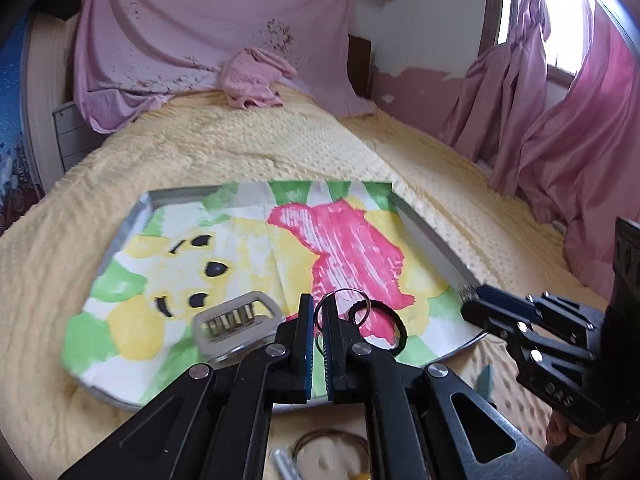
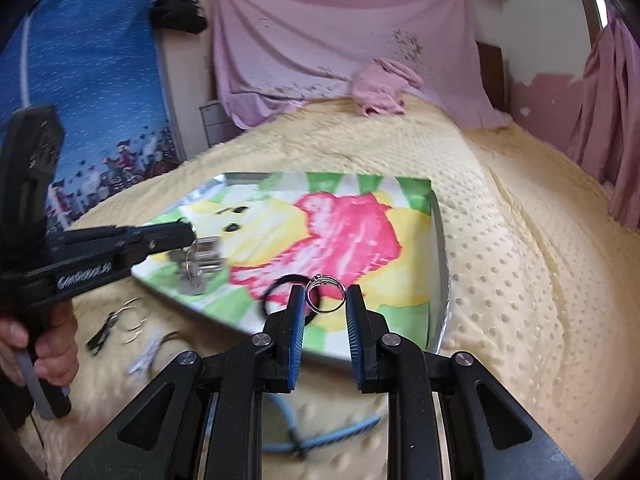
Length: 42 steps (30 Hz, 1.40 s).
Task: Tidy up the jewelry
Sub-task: 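Carry both rings into the grey tray and open both tools, then lift both open tools away from the tray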
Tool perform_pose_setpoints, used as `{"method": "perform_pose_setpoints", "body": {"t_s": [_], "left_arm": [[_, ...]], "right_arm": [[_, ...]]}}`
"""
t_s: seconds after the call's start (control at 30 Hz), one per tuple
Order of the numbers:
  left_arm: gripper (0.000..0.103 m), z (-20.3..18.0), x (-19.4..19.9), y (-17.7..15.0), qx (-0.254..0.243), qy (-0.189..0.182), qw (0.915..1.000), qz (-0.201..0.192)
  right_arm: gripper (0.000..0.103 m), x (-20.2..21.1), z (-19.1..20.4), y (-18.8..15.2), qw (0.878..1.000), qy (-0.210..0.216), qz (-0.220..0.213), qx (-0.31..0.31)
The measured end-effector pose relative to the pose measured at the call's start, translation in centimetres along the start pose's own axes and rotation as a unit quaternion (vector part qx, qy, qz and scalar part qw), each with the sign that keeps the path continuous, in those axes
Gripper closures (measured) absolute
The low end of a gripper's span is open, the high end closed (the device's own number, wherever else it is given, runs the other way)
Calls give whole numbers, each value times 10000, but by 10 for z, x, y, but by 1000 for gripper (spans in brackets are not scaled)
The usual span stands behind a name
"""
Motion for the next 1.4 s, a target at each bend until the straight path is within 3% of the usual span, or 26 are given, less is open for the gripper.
{"method": "perform_pose_setpoints", "body": {"t_s": [0.2,0.37,0.57,0.77,0.83,0.97,1.13,1.2,1.4], "left_arm": [[98,-2,-33,-18,135,-11,9979,638],[98,1,-42,-30,342,-96,9947,969],[98,4,-37,-39,301,-7,9950,952],[97,-3,-25,-37,92,24,9980,625],[90,-5,-22,-37,53,14,9985,539],[47,-8,-9,-33,-26,164,9996,209],[39,-14,9,-28,-126,245,9994,-194],[27,-14,18,-26,-123,329,9986,-396],[10,-9,52,-20,37,546,9934,-1012]], "right_arm": [[85,-33,-13,-20,9987,-160,446,-171],[85,-36,-12,-27,9985,-209,506,-87],[81,-32,-13,-27,9983,-262,515,32],[65,-14,-15,-24,9994,-288,210,-34],[64,-6,-17,-22,9993,-363,63,-45],[54,14,-23,-15,9985,-476,-272,-52],[44,37,-29,-9,9965,-547,-606,-151],[39,45,-31,-8,9954,-574,-726,-239],[23,65,-29,-9,9921,-573,-1054,-378]]}}
Point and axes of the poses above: each gripper's, at about its wrist camera, not at the fingertips, and x roughly against the way its jaws point, z to its left, y to its top, the point moved 5 cm from there along -x, roughly the way its jaws point, and after that the axes turned 13 degrees about -z, right-handed, at the moved point
